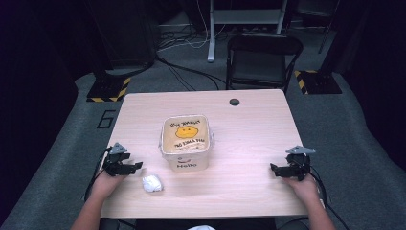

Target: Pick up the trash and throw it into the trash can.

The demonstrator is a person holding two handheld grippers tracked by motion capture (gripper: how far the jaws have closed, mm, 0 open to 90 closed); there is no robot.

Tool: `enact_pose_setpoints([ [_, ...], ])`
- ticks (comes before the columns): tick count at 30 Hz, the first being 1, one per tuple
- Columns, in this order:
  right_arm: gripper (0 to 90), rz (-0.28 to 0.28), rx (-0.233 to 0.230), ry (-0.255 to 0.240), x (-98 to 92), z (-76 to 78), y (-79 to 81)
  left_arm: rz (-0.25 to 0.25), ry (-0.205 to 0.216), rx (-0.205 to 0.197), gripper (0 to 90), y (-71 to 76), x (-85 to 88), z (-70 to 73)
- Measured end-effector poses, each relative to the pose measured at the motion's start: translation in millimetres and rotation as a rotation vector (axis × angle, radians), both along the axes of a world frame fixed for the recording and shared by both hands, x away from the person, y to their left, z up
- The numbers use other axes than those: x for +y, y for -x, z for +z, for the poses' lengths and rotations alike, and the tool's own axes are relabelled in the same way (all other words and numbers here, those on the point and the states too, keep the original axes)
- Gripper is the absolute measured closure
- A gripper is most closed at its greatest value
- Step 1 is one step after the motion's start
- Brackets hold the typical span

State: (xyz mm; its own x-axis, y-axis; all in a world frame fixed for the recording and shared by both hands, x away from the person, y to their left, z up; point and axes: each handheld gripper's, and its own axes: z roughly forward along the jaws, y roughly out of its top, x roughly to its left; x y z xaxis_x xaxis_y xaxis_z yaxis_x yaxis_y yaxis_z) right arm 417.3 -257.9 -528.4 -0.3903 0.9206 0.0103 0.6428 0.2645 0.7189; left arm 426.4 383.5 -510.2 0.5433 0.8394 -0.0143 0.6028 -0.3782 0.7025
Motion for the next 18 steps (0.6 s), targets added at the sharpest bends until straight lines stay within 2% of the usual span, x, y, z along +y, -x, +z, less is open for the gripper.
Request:
enact_pose_setpoints([
  [4,0.7,0.0,0.0,0.0,0.0,0.0,0.0,-0.002,0.016,0.006,27.2,2.5,-0.9,9.1],
  [10,0.7,0.0,0.0,-0.001,0.0,0.0,0.0,-0.02,0.03,-0.019,27.9,12.2,-2.7,21.0],
  [11,0.7,0.002,-0.001,0.001,-0.2,-0.1,-0.1,-0.027,0.023,-0.014,28.1,14.4,-2.5,23.7],
  [18,0.7,0.001,-0.001,0.001,-0.1,0.0,-0.1,-0.043,0.049,-0.02,30.7,25.2,-3.1,31.6],
])
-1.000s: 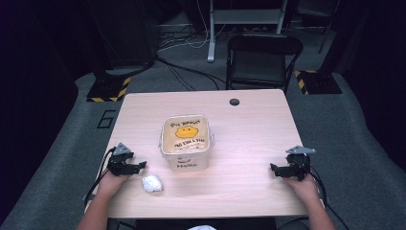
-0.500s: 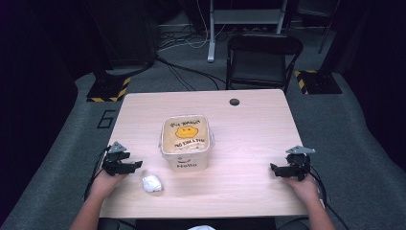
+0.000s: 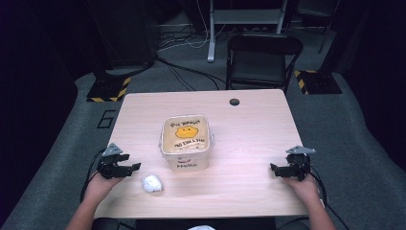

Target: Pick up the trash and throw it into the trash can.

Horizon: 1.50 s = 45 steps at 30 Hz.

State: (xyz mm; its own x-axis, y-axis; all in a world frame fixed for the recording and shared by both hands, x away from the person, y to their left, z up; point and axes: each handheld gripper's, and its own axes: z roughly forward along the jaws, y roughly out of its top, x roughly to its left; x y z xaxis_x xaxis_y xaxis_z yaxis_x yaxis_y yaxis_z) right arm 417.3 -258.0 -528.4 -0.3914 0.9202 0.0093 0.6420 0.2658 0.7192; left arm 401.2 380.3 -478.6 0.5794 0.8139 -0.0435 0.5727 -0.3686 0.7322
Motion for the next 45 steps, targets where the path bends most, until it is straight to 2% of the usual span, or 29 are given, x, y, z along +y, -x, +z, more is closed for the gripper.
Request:
enact_pose_setpoints([
  [4,0.7,-0.001,0.001,-0.001,0.1,0.0,0.1,-0.01,0.014,-0.003,30.7,7.6,-1.7,4.6],
  [10,0.7,0.0,0.0,0.0,0.0,0.0,0.0,-0.052,0.025,0.002,30.2,18.5,-8.6,12.9],
  [18,0.7,-0.001,0.001,-0.001,0.1,0.1,0.1,-0.118,0.001,0.006,29.5,29.8,-20.5,14.8],
  [22,0.7,0.001,-0.002,0.002,-0.2,-0.1,-0.1,-0.13,0.007,0.004,29.4,33.7,-27.2,16.1],
  [26,0.7,0.001,-0.002,0.002,-0.2,-0.1,-0.1,-0.17,0.01,0.015,29.5,36.2,-35.7,16.1],
  [28,0.7,-0.001,0.001,-0.001,0.1,0.1,0.1,-0.182,0.0,0.014,29.6,37.1,-41.1,15.0],
  [33,0.7,-0.002,0.001,-0.001,0.2,0.0,0.1,-0.234,0.015,0.035,30.3,35.9,-51.6,10.6],
  [45,0.7,0.0,-0.001,0.001,-0.1,0.0,0.0,-0.256,-0.019,0.065,27.9,35.6,-63.3,-5.7],
])
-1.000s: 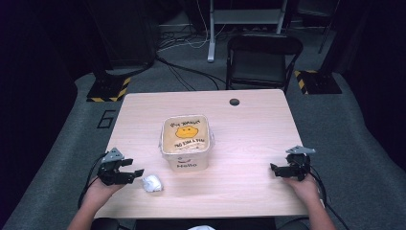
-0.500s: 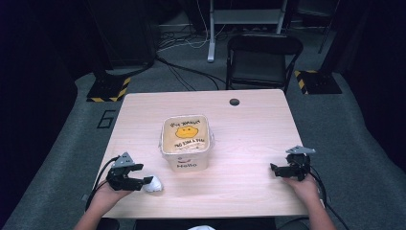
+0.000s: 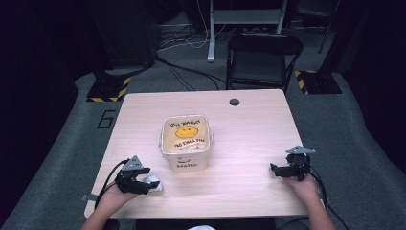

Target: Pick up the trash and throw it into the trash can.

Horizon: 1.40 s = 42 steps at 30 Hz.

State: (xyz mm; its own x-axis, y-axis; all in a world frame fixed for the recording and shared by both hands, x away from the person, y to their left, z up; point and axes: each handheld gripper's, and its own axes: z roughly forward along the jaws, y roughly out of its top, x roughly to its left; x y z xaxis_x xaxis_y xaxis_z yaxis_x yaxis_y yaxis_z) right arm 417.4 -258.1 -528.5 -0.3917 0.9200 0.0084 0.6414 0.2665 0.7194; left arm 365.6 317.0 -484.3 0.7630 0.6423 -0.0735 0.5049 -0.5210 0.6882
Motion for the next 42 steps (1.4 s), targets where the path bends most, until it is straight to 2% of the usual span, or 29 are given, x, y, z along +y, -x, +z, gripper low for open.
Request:
enact_pose_setpoints([
  [2,0.7,-0.002,0.002,-0.002,0.2,0.1,0.1,-0.007,-0.024,0.002,26.2,0.1,-0.3,-1.7],
  [4,0.7,0.0,0.0,0.0,0.0,0.0,0.0,-0.019,-0.026,0.009,25.6,0.3,-1.0,-4.4],
  [8,0.7,0.0,0.0,0.0,0.0,0.0,0.0,-0.011,-0.029,0.018,25.3,0.2,-0.7,-9.2],
  [12,0.7,0.001,-0.001,0.001,-0.1,-0.1,-0.1,-0.015,-0.049,0.033,27.6,0.0,-1.1,-14.1],
  [13,0.7,-0.001,0.001,-0.001,0.1,0.1,0.1,-0.011,-0.04,0.033,28.2,0.2,-2.3,-16.3],
  [15,0.7,0.001,-0.001,0.001,-0.1,-0.1,-0.1,-0.016,-0.065,0.032,31.5,0.2,-3.3,-17.3],
  [17,0.7,-0.002,0.002,-0.002,0.2,0.1,0.1,-0.018,-0.061,0.034,32.5,0.0,-3.6,-18.5],
  [25,0.7,0.001,-0.001,0.001,-0.1,0.0,0.0,-0.007,-0.072,0.036,38.3,-0.4,-1.3,-16.8],
  [36,0.7,0.001,-0.001,0.001,-0.1,0.0,0.0,-0.002,-0.059,0.023,38.9,-2.0,2.4,-12.8],
  [42,0.7,0.0,-0.001,0.0,0.0,0.0,0.0,0.01,-0.053,0.004,38.9,-3.3,5.3,-5.1],
])
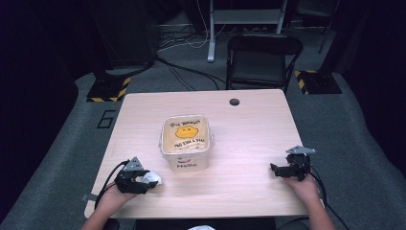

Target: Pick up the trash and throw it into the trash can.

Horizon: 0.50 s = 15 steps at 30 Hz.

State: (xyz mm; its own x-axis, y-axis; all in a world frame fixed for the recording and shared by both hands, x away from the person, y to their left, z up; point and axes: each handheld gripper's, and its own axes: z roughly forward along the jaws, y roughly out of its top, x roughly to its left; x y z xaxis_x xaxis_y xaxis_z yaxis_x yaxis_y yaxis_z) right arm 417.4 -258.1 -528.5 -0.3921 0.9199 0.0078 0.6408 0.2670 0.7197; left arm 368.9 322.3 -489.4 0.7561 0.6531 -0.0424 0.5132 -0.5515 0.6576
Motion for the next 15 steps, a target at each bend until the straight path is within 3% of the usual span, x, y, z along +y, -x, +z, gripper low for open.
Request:
enact_pose_setpoints([
  [7,0.7,-0.002,0.002,-0.002,0.2,0.1,0.1,0.004,-0.007,-0.013,39.1,-2.7,3.4,9.7],
  [15,0.7,0.001,0.0,0.0,-0.1,0.0,0.0,0.034,0.026,-0.031,39.2,-7.6,9.5,23.2],
])
